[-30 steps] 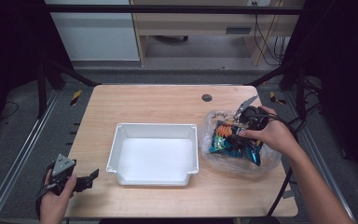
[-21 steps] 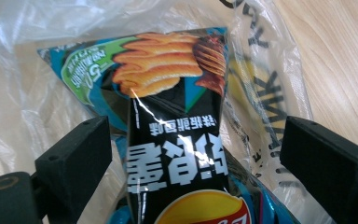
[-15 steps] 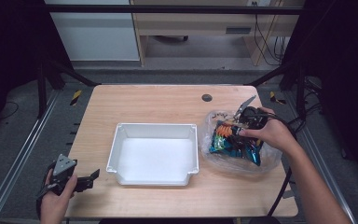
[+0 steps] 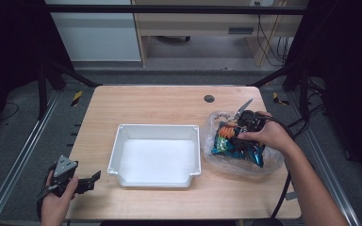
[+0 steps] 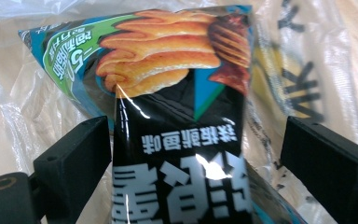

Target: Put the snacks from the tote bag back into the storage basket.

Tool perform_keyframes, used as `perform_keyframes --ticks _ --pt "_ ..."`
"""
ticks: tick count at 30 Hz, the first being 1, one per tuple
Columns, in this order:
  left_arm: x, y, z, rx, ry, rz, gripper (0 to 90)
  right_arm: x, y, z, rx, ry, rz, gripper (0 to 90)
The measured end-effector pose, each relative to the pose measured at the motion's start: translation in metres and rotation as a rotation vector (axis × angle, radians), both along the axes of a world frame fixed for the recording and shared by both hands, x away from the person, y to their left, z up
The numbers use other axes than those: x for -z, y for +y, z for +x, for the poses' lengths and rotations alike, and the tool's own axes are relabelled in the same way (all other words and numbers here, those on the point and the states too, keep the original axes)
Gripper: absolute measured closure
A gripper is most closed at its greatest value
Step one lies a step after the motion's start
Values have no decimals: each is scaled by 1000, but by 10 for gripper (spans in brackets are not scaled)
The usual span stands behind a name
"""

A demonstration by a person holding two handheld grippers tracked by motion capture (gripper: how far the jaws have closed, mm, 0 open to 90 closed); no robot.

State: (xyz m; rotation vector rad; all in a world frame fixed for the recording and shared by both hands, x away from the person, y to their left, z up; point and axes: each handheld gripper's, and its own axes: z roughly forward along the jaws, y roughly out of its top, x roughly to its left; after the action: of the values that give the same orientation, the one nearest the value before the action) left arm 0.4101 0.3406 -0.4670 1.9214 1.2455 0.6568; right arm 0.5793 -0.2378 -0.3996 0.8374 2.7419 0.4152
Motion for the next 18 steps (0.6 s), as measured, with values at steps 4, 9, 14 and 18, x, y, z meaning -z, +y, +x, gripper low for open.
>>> perform_keyframes --ticks 4,9,14,18 --pt "0 0 0 6 5 5 36 6 2 0 -3 15 0 89" --pt "1 -1 0 5 7 0 36 10 2 2 5 22 -1 89" --pt "0 -1 0 5 7 3 36 14 0 4 -5 27 -2 88" --pt "0 -1 0 6 7 1 35 19 0 3 0 39 -1 88"
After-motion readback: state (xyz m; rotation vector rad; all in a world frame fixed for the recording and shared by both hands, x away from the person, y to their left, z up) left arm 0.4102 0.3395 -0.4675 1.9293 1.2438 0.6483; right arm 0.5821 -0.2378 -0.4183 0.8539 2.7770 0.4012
